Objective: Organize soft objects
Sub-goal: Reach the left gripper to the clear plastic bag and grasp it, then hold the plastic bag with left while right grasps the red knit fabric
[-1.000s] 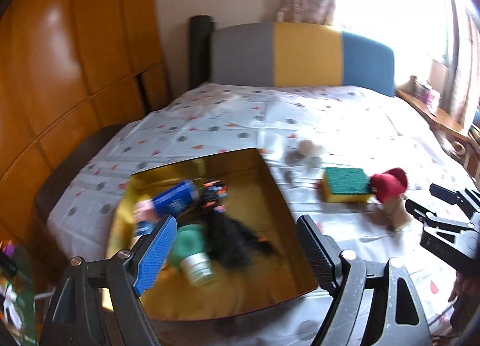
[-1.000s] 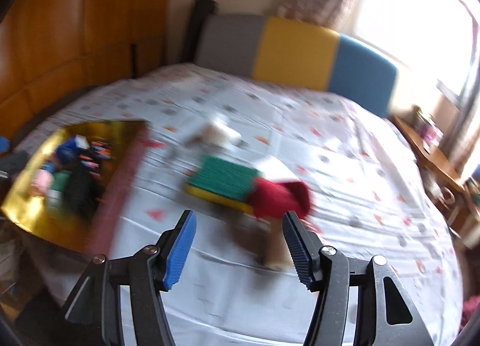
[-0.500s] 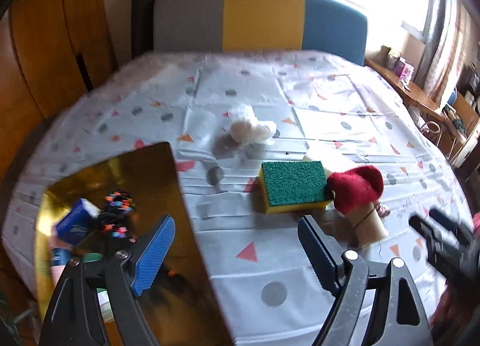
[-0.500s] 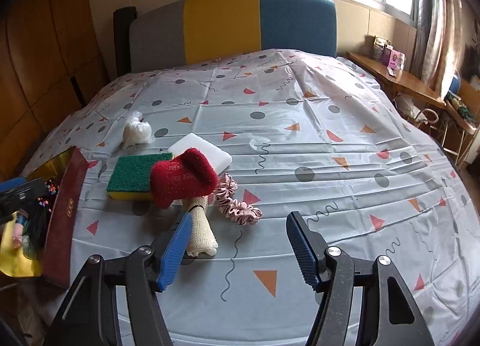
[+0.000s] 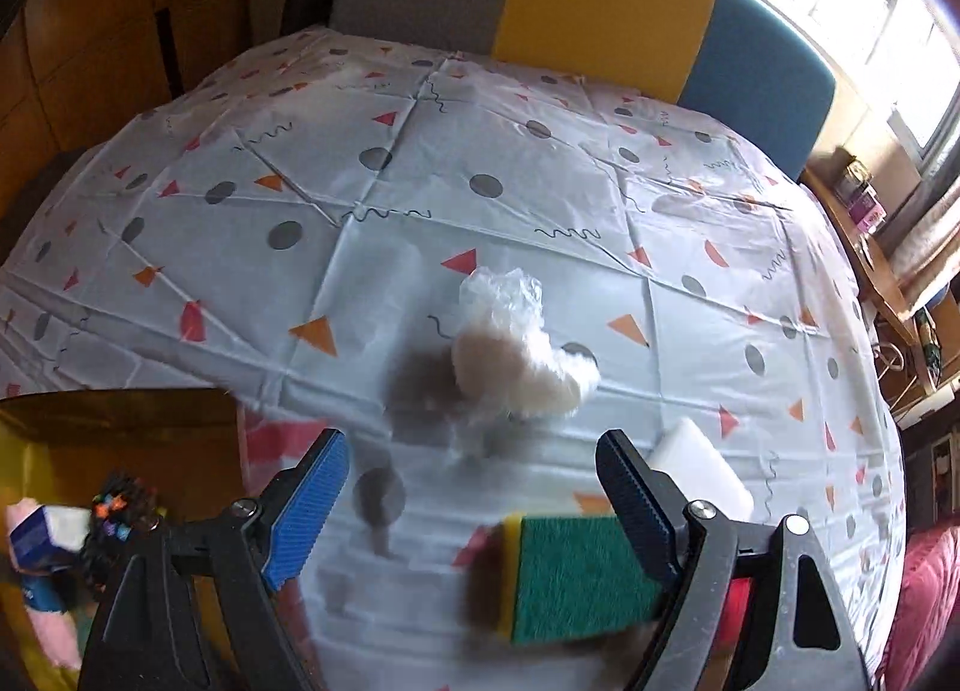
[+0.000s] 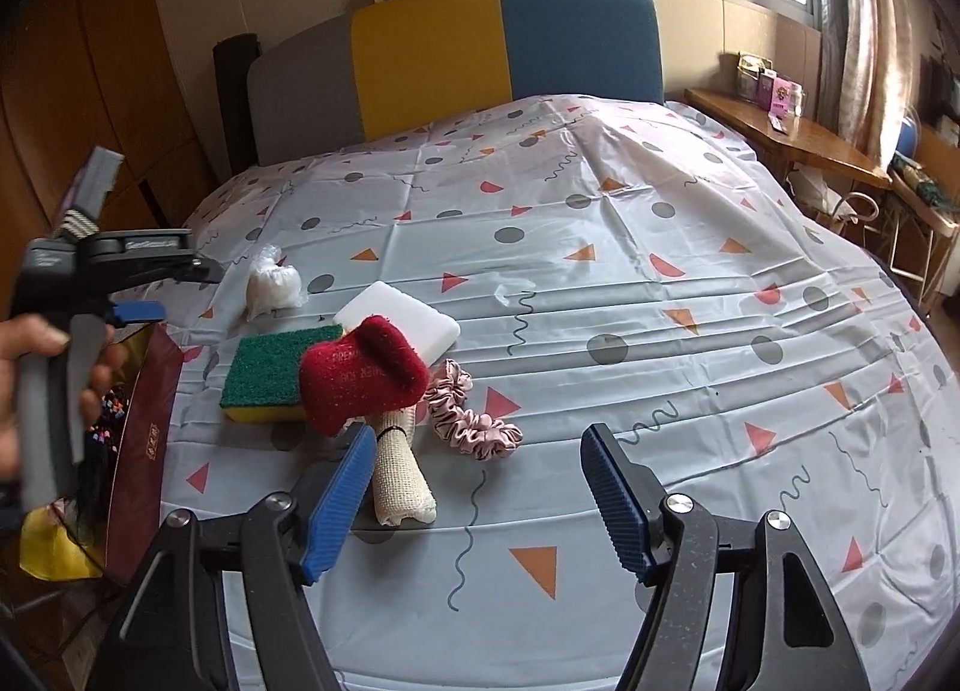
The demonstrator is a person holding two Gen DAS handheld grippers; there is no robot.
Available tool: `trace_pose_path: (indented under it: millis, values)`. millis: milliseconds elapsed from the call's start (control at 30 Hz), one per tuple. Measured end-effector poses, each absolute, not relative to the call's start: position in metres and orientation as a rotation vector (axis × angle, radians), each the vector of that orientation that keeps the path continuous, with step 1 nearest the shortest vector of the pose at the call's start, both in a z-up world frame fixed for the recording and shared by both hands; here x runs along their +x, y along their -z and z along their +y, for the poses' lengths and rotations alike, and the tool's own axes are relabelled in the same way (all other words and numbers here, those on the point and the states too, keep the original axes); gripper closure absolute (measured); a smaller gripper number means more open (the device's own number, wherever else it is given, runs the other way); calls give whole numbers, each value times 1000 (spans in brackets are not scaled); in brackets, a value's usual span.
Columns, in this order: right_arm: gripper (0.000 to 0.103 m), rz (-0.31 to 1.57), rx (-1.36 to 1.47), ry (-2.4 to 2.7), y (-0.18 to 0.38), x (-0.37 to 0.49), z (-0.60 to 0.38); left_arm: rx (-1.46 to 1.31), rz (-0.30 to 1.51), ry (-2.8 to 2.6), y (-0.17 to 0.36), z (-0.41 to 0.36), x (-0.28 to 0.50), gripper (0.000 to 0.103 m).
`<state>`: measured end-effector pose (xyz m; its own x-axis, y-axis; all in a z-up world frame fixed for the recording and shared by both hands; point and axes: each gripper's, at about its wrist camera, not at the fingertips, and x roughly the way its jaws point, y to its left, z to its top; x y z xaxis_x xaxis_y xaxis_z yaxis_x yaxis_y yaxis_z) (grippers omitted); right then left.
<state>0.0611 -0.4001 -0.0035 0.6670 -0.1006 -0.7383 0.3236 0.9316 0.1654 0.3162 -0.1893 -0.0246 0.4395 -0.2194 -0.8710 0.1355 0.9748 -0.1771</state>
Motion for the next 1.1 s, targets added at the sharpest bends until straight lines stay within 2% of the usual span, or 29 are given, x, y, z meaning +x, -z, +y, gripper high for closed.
trace_pose_path:
  millis: [367, 433, 467, 533, 600, 1100]
  values:
    - [28, 810, 365, 238, 5, 60, -411, -133, 1143, 206, 67, -220, 373, 17]
    - [28, 808, 366, 236, 5, 61, -412, -125, 1155, 203, 75, -222, 377, 28]
    - [28, 809, 364, 236, 5, 61, -412, -123, 1182, 206, 81, -222, 379, 55]
    - [28, 809, 366, 238, 6, 60, -411, -105, 1170, 217, 83, -221, 374, 56]
    - [28, 804, 375, 242, 6, 60, -413, -86, 1169, 238, 81, -220, 367, 63]
    - [28, 840, 441, 246, 21, 62, -420, 137, 1000, 375, 14, -208, 246, 65]
